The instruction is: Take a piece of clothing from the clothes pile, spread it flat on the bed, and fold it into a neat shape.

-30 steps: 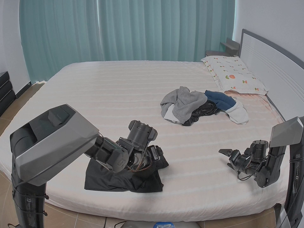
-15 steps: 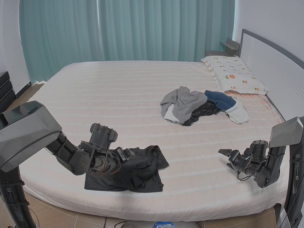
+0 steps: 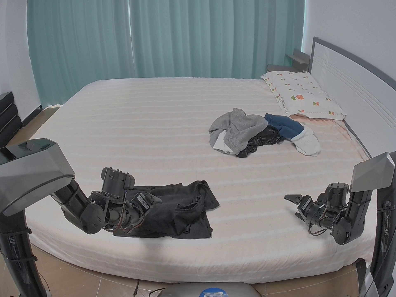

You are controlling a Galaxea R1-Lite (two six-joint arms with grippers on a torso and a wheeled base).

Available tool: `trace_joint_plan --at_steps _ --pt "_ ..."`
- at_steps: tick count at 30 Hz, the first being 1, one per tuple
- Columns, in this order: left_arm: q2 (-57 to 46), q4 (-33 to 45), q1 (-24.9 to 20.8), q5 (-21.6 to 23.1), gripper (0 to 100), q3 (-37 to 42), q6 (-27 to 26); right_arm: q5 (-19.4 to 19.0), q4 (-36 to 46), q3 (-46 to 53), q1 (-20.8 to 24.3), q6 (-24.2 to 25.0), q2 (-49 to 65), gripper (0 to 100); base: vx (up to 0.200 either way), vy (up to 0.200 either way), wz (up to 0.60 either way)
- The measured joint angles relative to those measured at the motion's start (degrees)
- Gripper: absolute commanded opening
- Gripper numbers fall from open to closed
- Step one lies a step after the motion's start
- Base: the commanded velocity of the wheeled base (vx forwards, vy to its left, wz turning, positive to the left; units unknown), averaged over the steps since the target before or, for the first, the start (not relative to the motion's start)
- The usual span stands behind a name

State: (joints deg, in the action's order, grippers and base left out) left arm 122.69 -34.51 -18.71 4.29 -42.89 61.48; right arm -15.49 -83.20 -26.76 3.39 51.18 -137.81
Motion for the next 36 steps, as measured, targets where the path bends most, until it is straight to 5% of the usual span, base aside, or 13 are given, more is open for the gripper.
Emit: trace_joint_plan --at_steps 20,36 --pt "0.94 -3.21 5.02 3.96 100 -0.50 0.68 5.90 0.05 -0.52 5.62 -0.82 0.77 100 0.000 0.200 0.00" --pt "1.13 -7.09 4.94 4.02 100 1.93 0.49 15.52 4.16 -1.41 14.65 -4.73 2.76 100 0.000 0.200 0.00"
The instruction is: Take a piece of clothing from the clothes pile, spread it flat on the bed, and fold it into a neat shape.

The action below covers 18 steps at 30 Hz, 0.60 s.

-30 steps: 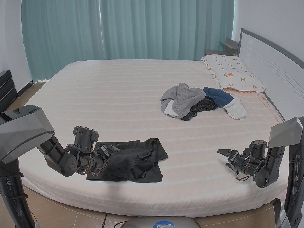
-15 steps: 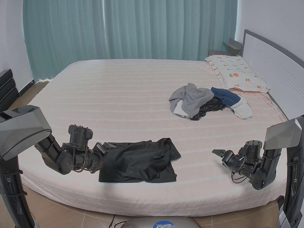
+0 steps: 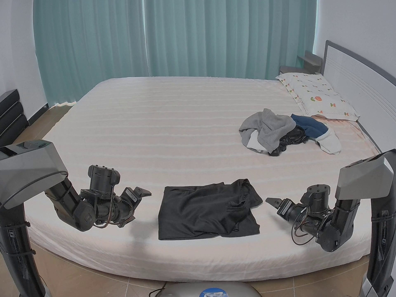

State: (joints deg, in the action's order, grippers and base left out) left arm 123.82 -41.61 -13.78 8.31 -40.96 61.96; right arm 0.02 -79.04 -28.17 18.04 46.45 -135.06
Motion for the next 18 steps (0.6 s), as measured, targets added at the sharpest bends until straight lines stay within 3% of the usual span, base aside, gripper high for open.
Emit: trace_joint_plan --at_steps 9,18 --pt "0.02 -0.60 -0.02 -0.02 100 0.48 -0.24 4.71 14.56 -7.66 4.89 -5.39 2.47 100 0.000 0.200 0.00" --pt "0.11 -0.90 -0.22 -0.41 100 0.76 -0.52 11.91 26.25 -17.77 7.56 -9.85 4.72 100 0.000 0.000 0.00"
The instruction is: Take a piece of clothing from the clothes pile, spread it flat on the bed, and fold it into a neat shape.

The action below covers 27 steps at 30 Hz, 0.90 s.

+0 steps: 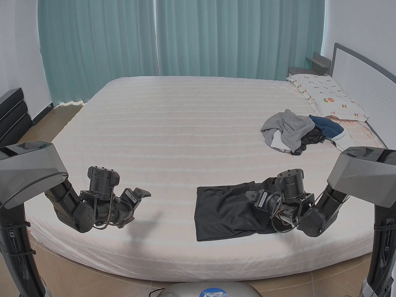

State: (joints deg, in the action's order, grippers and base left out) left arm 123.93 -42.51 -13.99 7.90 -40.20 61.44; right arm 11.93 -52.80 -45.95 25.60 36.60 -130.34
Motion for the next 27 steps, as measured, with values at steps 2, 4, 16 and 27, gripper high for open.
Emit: trace_joint_plan --at_steps 2,4,16,27 --pt "0.02 0.01 -0.06 -0.10 100 0.02 -0.02 0.43 2.44 -0.44 0.02 -1.40 0.51 100 0.000 0.000 0.00" --pt "0.05 -0.05 -0.04 -0.18 100 0.00 -0.02 1.01 5.50 -0.55 -0.28 -2.83 1.01 100 0.000 0.000 0.00" --pt "0.29 -0.02 -0.26 -0.24 100 0.00 -0.05 6.51 11.36 0.63 -2.07 -10.15 3.39 100 0.000 0.000 0.00" --pt "0.35 0.00 -0.24 -0.27 100 -0.09 -0.13 7.19 11.36 1.13 -2.84 -13.67 0.51 100 0.000 0.000 0.00"
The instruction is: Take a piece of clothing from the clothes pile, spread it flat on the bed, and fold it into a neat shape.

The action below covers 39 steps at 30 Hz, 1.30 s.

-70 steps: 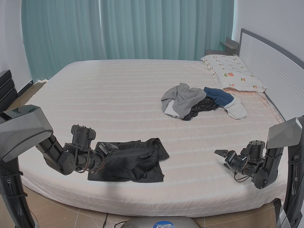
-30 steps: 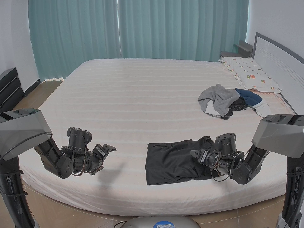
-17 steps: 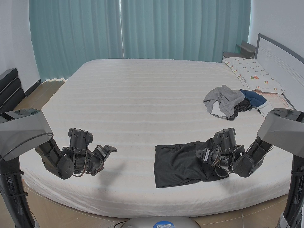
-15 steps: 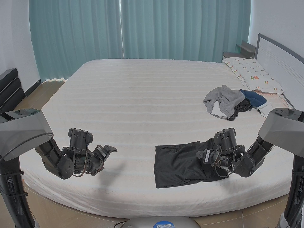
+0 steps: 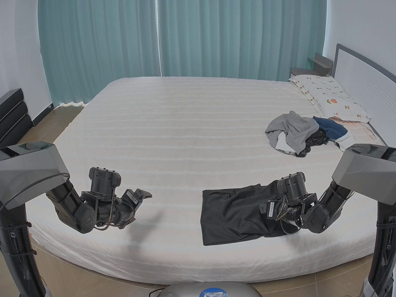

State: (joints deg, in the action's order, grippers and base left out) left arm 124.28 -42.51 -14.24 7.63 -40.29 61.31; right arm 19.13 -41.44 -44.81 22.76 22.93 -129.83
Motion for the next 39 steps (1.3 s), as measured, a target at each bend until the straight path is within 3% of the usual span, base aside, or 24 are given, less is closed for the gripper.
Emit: trace_joint_plan --at_steps 7,13,22,27,31,39 --pt "0.00 -0.02 -0.01 0.02 100 0.02 0.00 -1.72 -0.77 3.50 -5.64 -1.07 0.52 100 0.000 0.000 0.00" --pt "0.02 0.00 0.00 0.02 100 0.05 -0.05 -7.42 -4.16 9.03 -10.69 -1.12 1.58 100 0.000 0.000 0.00" --pt "0.02 0.00 0.00 0.02 100 -0.02 0.09 -13.85 -16.59 17.16 -17.81 -3.91 1.44 100 0.000 0.000 0.00" --pt "0.02 0.00 -0.01 -0.16 100 -0.23 0.17 -19.91 -23.08 20.75 -20.02 -4.05 1.35 100 0.000 0.000 0.00" --pt "0.02 0.00 0.00 -0.30 100 -0.33 0.33 -24.05 -27.48 22.08 -22.02 -3.43 2.02 100 0.000 0.000 0.00" --pt "0.02 0.06 0.10 -0.30 100 -0.48 0.41 -26.10 -27.28 16.98 -22.13 3.18 3.75 100 0.075 0.000 0.00"
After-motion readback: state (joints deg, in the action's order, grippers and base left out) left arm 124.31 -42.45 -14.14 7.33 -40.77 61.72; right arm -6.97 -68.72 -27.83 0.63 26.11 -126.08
